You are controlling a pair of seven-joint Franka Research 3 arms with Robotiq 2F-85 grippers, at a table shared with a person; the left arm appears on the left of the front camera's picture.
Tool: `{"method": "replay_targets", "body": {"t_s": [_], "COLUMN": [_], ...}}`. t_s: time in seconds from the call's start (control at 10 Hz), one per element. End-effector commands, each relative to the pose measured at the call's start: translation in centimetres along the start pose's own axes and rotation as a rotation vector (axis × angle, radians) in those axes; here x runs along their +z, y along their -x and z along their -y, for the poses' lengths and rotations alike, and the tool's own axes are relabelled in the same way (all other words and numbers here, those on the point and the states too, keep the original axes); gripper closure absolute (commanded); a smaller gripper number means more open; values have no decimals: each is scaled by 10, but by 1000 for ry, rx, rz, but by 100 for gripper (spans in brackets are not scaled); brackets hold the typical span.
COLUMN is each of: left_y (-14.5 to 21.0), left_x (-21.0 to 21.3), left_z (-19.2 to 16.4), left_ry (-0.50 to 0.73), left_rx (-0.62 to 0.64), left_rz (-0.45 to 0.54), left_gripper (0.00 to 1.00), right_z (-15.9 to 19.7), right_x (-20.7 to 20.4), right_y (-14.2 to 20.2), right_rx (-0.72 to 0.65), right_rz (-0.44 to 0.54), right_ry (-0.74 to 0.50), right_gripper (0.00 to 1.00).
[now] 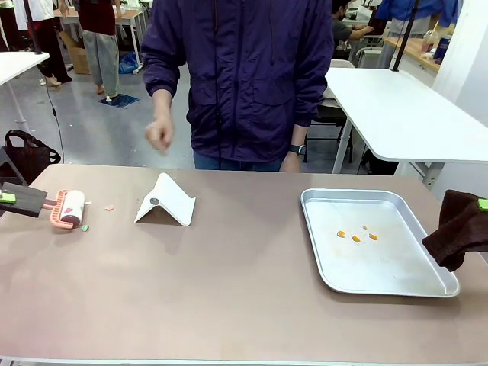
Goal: Clean the surface of the table.
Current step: If a person points to the right, clean the right side of the table with your right hand, and if they point to the left, clean the left side with your left hand.
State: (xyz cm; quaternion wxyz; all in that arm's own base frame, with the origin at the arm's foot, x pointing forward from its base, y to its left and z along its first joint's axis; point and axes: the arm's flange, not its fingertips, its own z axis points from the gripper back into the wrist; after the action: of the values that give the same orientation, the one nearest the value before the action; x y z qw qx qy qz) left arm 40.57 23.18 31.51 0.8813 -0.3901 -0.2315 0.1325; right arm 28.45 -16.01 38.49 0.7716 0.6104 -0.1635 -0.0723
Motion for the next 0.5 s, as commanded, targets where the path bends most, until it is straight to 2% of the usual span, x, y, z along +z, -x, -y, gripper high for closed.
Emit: {"method": "replay_targets", "body": {"t_s": [0.0, 0.4], "left_y": [19, 35], "left_x": [-28, -55], "left_z": [5, 31], "left_ry": [-69, -49], "left_rx": [-25, -51], "left_rz": [-53, -94], "left_gripper": [80, 80], "right_z": [-7, -7], "right_x": [3, 3], "right_y": [2, 2], "right_rx": [-6, -6], "right_rz": [-9, -9], "right_ry": [-1, -1], "right_gripper": [100, 100]}}
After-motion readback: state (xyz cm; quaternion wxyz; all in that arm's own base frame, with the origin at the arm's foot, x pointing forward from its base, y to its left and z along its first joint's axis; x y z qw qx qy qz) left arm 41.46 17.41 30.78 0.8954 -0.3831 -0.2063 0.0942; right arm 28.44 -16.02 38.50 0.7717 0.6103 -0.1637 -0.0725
